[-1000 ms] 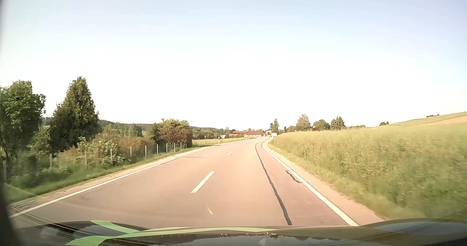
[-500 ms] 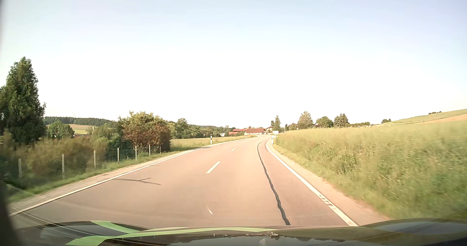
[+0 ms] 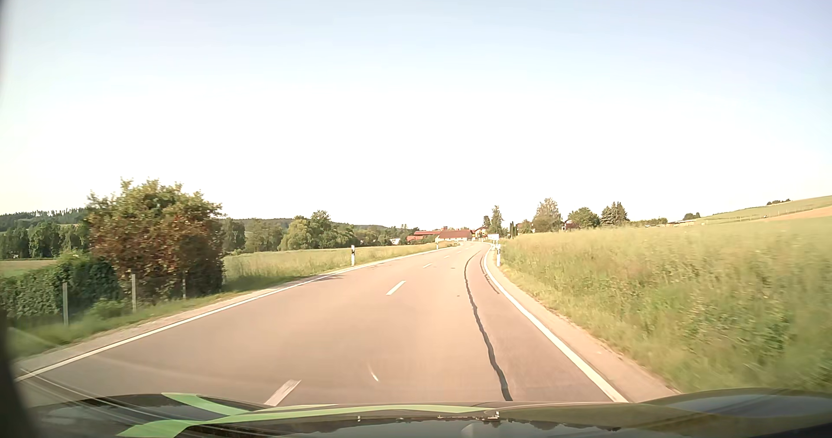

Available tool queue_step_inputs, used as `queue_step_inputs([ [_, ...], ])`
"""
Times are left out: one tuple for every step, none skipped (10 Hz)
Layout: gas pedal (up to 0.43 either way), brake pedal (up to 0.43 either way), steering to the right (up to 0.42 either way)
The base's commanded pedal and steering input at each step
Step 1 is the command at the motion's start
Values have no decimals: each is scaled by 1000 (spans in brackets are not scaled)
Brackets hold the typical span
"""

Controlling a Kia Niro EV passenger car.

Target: Follow the waypoints while adhering to traffic rules and regulations

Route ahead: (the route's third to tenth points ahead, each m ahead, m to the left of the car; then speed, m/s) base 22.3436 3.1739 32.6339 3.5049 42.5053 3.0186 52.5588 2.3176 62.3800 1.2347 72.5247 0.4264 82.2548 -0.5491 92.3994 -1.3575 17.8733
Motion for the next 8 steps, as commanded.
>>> queue_step_inputs([
  [20, 0, -3],
  [28, 0, -3],
  [39, 0, -3],
  [59, 0, 1],
  [79, 0, 9],
  [79, 0, 14],
  [87, 0, 14],
  [87, 0, 14],
])
